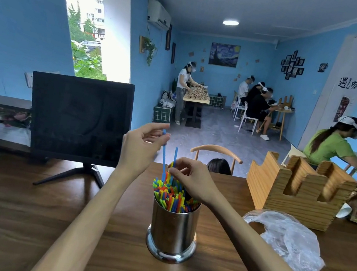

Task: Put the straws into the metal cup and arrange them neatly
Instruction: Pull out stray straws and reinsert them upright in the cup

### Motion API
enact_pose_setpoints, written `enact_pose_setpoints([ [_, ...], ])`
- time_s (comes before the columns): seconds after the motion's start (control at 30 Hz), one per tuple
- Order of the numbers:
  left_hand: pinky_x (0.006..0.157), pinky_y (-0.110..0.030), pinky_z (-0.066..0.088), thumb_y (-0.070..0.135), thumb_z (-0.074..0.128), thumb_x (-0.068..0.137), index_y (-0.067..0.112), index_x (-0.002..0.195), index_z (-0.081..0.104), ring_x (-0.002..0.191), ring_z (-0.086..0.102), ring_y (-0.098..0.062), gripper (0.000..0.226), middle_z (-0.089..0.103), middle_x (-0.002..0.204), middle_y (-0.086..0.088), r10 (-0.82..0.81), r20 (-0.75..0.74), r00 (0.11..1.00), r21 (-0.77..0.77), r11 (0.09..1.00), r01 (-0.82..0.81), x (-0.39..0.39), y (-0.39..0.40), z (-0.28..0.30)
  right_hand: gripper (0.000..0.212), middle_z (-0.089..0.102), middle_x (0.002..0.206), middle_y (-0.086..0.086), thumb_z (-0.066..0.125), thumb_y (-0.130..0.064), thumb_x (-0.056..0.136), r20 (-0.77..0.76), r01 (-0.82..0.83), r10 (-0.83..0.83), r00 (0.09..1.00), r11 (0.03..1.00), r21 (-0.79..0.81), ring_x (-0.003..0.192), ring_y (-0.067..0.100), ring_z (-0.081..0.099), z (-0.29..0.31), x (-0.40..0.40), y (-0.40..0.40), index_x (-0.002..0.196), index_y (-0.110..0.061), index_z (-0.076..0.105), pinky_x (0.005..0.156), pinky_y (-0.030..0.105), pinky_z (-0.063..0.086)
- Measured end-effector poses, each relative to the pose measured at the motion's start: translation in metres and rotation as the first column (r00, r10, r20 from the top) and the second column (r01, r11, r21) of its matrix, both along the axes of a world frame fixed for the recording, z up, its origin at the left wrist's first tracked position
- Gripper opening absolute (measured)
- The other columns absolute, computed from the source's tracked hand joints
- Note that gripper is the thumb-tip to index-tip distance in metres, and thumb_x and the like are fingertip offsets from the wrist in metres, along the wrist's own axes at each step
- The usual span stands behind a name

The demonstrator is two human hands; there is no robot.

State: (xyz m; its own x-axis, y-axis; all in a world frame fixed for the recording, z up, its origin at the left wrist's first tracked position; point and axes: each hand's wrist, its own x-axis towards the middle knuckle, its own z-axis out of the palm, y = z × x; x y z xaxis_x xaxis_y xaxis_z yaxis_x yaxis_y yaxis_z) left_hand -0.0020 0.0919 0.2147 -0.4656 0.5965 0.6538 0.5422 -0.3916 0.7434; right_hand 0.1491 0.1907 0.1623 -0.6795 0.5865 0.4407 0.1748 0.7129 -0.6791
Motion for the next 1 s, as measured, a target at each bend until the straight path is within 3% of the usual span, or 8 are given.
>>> enact_pose_setpoints([
  [0.1,0.074,-0.031,0.06,0.011,0.078,0.088,0.029,0.105,0.075,0.082,0.074,-0.018,0.025,0.076,0.085,0.003,0.023,0.11,0.994,0.143,0.989,-0.038,-0.002,-0.005,0.014,0.008,0.067,0.085,-0.015,0.071,-0.029,0.094,0.025,0.013,-0.012,1.0,1.0,-0.011,0.077,0.0,0.067,-0.002,0.0,0.0,0.098,-0.031,0.064,0.069,0.014,0.051],
  [0.2,0.063,-0.021,0.056,0.008,0.075,0.09,0.022,0.108,0.073,0.079,0.073,-0.017,0.022,0.074,0.088,-0.004,0.023,0.17,0.985,0.273,0.959,-0.07,-0.001,-0.014,0.029,0.019,0.068,0.088,-0.009,0.071,-0.026,0.094,0.018,0.009,-0.008,1.0,0.999,-0.035,0.077,0.005,0.068,-0.004,0.0,0.001,0.11,-0.03,0.061,0.072,0.021,0.056],
  [0.33,0.059,-0.019,0.054,0.009,0.073,0.092,0.019,0.11,0.072,0.082,0.074,-0.019,0.02,0.074,0.09,-0.005,0.027,0.216,0.976,0.379,0.919,-0.109,0.002,-0.024,0.041,0.021,0.07,0.103,-0.005,0.073,-0.028,0.092,0.045,0.043,-0.043,0.998,0.999,-0.007,0.088,0.01,0.069,-0.004,0.0,0.001,0.109,-0.024,0.061,0.079,0.026,0.058],
  [0.53,0.056,-0.019,0.053,0.01,0.073,0.093,0.013,0.113,0.07,0.077,0.073,-0.008,0.021,0.074,0.08,0.015,0.049,0.253,0.966,0.394,0.907,-0.149,0.002,-0.029,0.045,0.027,0.07,0.09,0.001,0.073,-0.018,0.089,0.027,0.044,-0.042,0.999,0.997,-0.056,0.083,0.015,0.071,0.003,0.001,0.0,0.108,-0.024,0.055,0.079,0.036,0.062],
  [0.63,0.054,-0.02,0.053,0.01,0.073,0.093,0.015,0.112,0.07,0.076,0.073,-0.012,0.02,0.074,0.079,0.012,0.046,0.269,0.962,0.41,0.898,-0.157,0.0,-0.031,0.045,0.038,0.064,0.079,0.008,0.073,-0.012,0.086,-0.038,0.039,-0.044,0.998,0.992,-0.117,0.077,0.027,0.068,0.016,0.0,0.0,0.114,-0.024,0.05,0.075,0.041,0.057],
  [0.7,0.054,-0.02,0.052,0.01,0.073,0.093,0.016,0.11,0.07,0.076,0.074,-0.012,0.019,0.073,0.079,0.012,0.044,0.269,0.962,0.413,0.897,-0.157,-0.001,-0.033,0.045,0.045,0.065,0.082,0.016,0.073,-0.01,0.085,-0.068,0.022,-0.032,0.997,0.99,-0.138,0.082,0.031,0.067,0.027,-0.001,0.001,0.119,-0.023,0.047,0.075,0.039,0.054],
  [0.9,0.06,-0.024,0.056,0.01,0.074,0.092,0.016,0.107,0.069,0.078,0.075,-0.018,0.017,0.075,0.085,0.004,0.038,0.321,0.946,0.429,0.885,-0.181,-0.006,-0.039,0.047,0.048,0.071,0.091,0.006,0.075,-0.015,0.089,-0.161,-0.026,0.004,0.987,0.99,-0.135,0.087,0.023,0.067,0.056,-0.002,0.006,0.128,-0.024,0.05,0.077,0.03,0.054],
  [1.0,0.068,-0.029,0.058,0.012,0.077,0.09,0.017,0.102,0.069,0.079,0.076,-0.017,0.015,0.076,0.088,-0.005,0.035,0.373,0.927,0.42,0.885,-0.203,-0.011,-0.041,0.045,0.034,0.072,0.09,0.005,0.077,-0.016,0.089,-0.259,-0.025,-0.011,0.966,0.991,-0.134,0.082,0.015,0.067,0.068,0.003,0.008,0.121,-0.02,0.064,0.08,0.035,0.055],
])
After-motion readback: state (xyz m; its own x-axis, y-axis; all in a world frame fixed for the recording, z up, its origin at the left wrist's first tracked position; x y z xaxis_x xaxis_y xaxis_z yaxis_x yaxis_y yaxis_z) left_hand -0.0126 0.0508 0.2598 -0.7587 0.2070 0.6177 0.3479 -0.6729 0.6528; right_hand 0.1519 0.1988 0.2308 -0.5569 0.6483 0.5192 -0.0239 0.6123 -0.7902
